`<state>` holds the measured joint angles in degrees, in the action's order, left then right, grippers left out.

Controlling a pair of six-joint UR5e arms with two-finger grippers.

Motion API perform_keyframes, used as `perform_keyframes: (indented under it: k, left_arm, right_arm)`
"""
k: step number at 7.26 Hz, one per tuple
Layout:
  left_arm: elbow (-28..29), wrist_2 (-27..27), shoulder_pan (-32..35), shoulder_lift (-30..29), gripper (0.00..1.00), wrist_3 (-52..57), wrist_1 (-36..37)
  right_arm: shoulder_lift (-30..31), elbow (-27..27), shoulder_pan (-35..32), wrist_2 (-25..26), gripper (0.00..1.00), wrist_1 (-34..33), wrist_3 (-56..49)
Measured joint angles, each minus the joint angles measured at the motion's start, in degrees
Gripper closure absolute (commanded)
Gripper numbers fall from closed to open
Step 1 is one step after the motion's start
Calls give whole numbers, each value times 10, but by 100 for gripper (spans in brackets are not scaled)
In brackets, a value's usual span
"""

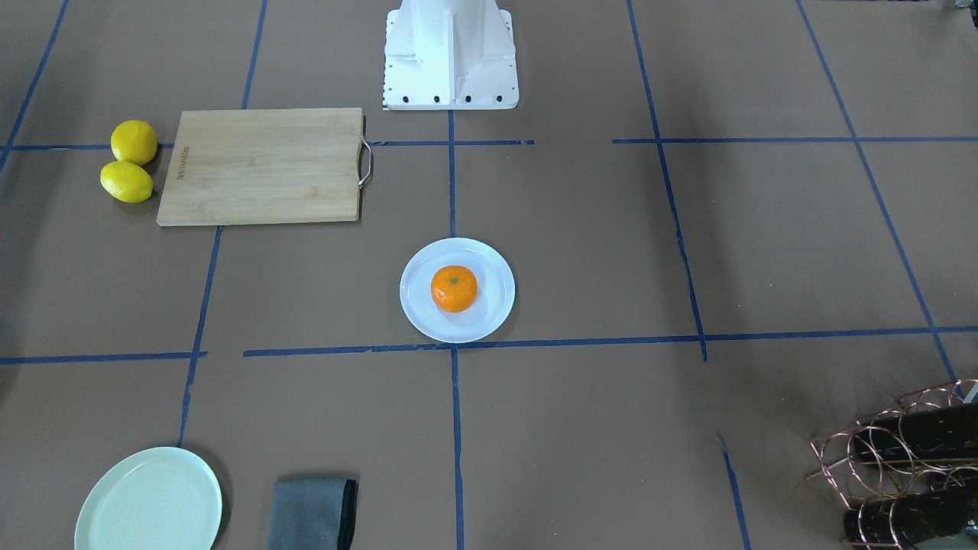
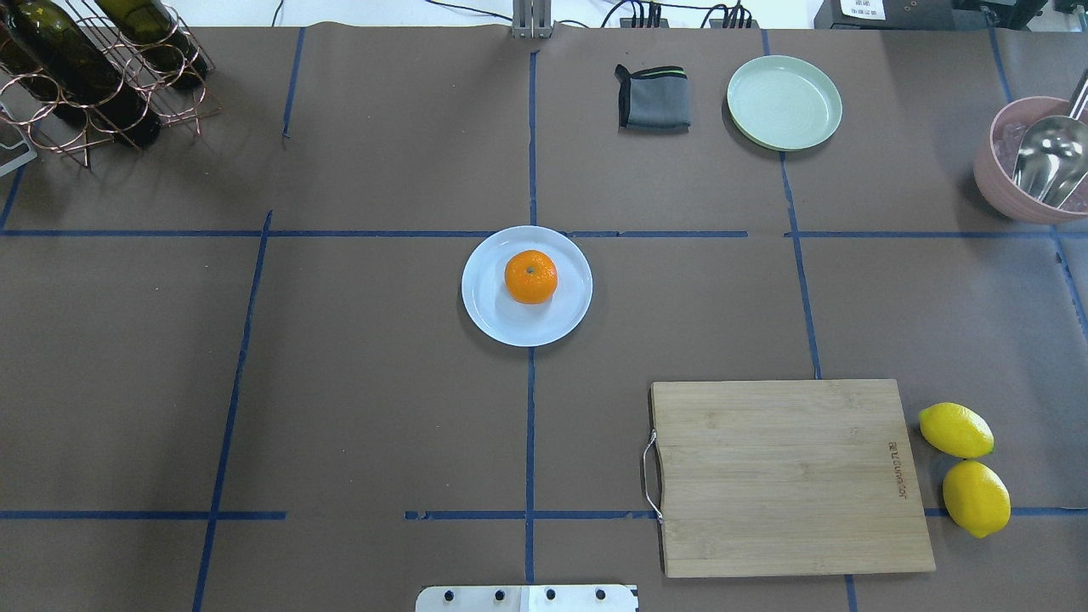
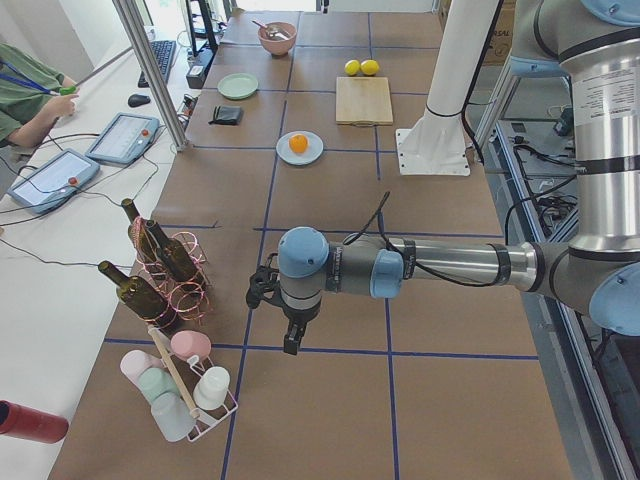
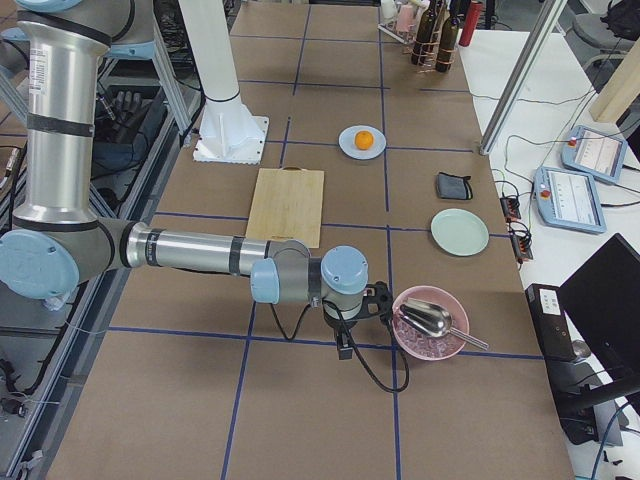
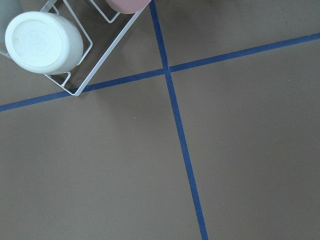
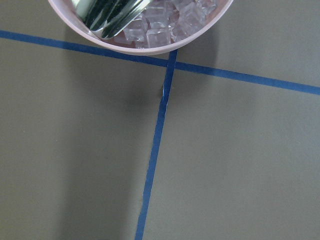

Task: Pick orange to plate

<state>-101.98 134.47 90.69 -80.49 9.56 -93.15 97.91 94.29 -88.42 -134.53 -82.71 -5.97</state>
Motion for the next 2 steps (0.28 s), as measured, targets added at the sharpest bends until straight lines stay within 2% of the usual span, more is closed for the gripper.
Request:
perform_keyframes:
  k: [2]
  left_arm:
    - [0,0,-1,-2,0,0,0]
  right_arm:
    - [0,0,0,0,0,0,0]
